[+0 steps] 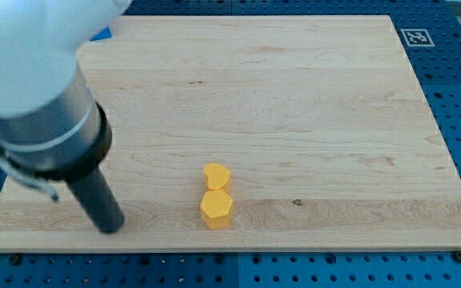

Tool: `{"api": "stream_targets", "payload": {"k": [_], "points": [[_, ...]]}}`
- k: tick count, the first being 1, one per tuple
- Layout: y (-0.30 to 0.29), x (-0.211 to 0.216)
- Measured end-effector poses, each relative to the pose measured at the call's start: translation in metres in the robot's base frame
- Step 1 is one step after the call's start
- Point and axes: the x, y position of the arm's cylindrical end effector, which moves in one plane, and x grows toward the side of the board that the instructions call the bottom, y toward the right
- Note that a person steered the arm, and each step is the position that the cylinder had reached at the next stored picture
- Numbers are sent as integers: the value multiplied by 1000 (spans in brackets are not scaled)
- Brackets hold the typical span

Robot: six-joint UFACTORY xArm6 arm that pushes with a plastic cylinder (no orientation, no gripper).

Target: Move the yellow hexagon along with yellow heart a bit up

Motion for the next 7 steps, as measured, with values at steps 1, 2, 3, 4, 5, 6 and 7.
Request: {"api": "stream_targets", "payload": {"k": [1, 2, 3, 4, 5, 6, 7], "points": [[10, 6], [21, 6], [47, 6], [77, 6], [113, 6], [147, 6], [156, -10]]}}
